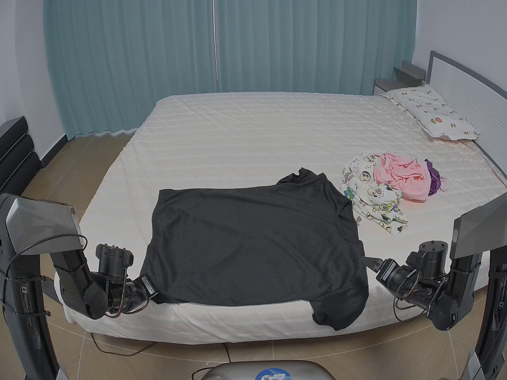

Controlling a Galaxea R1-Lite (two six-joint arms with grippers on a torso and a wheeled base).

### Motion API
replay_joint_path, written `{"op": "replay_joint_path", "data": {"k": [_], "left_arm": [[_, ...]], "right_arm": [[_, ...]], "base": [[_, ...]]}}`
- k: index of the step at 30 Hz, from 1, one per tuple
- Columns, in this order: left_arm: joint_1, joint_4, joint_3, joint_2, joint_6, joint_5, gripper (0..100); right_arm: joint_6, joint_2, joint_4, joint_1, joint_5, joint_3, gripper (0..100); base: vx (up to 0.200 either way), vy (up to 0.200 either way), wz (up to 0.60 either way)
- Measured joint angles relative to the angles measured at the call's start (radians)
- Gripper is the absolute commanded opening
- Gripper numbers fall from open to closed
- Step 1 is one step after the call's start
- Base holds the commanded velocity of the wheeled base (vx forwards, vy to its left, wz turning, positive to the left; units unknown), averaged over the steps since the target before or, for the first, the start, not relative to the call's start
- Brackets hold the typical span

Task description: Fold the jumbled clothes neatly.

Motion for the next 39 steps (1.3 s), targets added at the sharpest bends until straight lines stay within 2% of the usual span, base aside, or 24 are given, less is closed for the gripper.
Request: {"op": "replay_joint_path", "data": {"k": [7, 12, 16, 20, 26, 32, 33, 39], "left_arm": [[0.004, 0.087, -0.019, -0.067, -0.031, 0.004, 0], [0.003, 0.116, -0.04, -0.111, -0.127, -0.002, 0], [0.004, 0.125, -0.052, -0.128, -0.166, -0.008, 0], [0.013, 0.132, -0.054, -0.136, -0.177, -0.021, 0], [0.034, 0.174, -0.059, -0.146, -0.181, -0.079, 0], [0.05, 0.19, -0.066, -0.157, -0.183, -0.09, 0], [0.05, 0.19, -0.066, -0.158, -0.183, -0.09, 0], [0.055, 0.191, -0.064, -0.163, -0.183, -0.09, 0]], "right_arm": [[-0.027, -0.001, 0.016, 0.0, 0.032, -0.022, 100], [-0.077, -0.004, 0.167, -0.012, 0.039, -0.074, 100], [-0.126, -0.004, 0.27, -0.035, 0.081, -0.142, 100], [-0.144, 0.006, 0.324, -0.053, 0.125, -0.213, 100], [-0.149, 0.036, 0.45, -0.064, 0.132, -0.325, 100], [-0.186, 0.086, 0.531, -0.068, 0.135, -0.416, 100], [-0.195, 0.094, 0.539, -0.069, 0.135, -0.426, 0], [-0.204, 0.119, 0.549, -0.079, 0.134, -0.466, 0]], "base": [[0.0, 0.0, 0.0], [0.0, 0.0, 0.0], [0.0, 0.0, 0.0], [0.0, 0.0, 0.0], [0.0, 0.0, 0.0], [0.0, 0.0, 0.0], [0.0, 0.0, 0.0], [0.0, 0.0, 0.0]]}}
